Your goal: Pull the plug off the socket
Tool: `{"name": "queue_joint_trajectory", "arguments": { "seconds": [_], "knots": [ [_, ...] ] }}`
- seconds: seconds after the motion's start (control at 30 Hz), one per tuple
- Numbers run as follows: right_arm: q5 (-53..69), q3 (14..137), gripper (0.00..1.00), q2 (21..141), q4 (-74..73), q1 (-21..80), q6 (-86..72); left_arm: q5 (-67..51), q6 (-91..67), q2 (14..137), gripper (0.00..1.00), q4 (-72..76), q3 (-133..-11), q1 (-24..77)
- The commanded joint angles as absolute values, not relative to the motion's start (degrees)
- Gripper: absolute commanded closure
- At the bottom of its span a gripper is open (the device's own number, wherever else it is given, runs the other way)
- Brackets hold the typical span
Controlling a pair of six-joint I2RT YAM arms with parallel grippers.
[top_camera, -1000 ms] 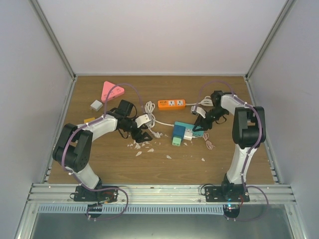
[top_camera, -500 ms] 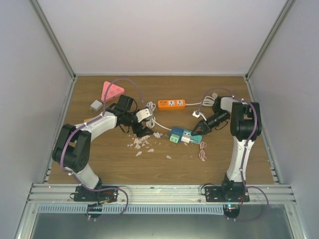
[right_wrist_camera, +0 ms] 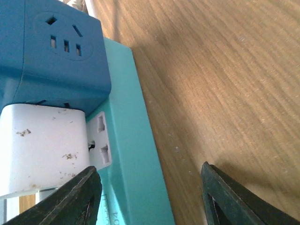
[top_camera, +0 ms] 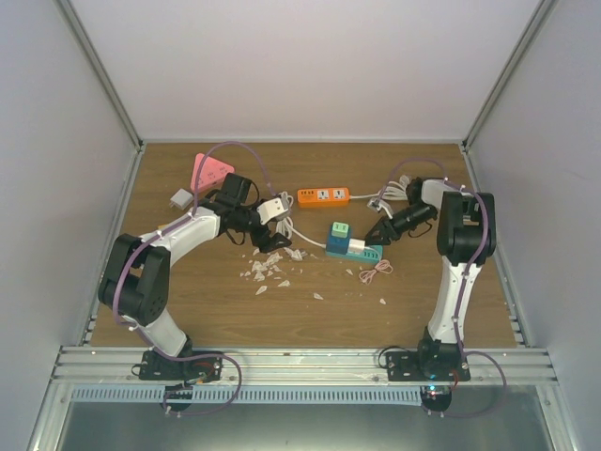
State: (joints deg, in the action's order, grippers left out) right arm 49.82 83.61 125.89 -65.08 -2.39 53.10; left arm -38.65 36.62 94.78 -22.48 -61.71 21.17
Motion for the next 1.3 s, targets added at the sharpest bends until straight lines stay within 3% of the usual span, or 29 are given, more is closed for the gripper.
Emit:
{"name": "queue_joint_trajectory", "arguments": {
  "seconds": [0.0, 0.1, 0.27, 1.1, 1.27],
  "knots": [
    [42.76, 83.24, 0.42, 127.77, -57.27, -2.82, 51.75, -38.91, 37.16, 94.75, 0.1, -20.82, -62.64, 21.01],
    [44.92, 83.72, 0.54, 127.87, -59.32, -2.32, 55.37, -38.92, 37.35, 94.76, 0.1, -20.81, -62.33, 21.01],
    [46.87, 83.35, 0.62, 127.92, -61.07, -0.02, 59.79, -39.22, 37.46, 94.64, 0.1, -21.15, -62.41, 21.02],
    [48.33, 82.26, 0.66, 128.56, -52.52, 22.22, 59.96, -40.57, 38.18, 87.76, 0.01, -24.66, -58.43, 17.36],
    [46.54, 82.26, 0.55, 125.57, -50.13, 19.54, 57.49, -41.13, 39.43, 88.15, 0.01, -26.51, -59.56, 16.17]
  ]
}}
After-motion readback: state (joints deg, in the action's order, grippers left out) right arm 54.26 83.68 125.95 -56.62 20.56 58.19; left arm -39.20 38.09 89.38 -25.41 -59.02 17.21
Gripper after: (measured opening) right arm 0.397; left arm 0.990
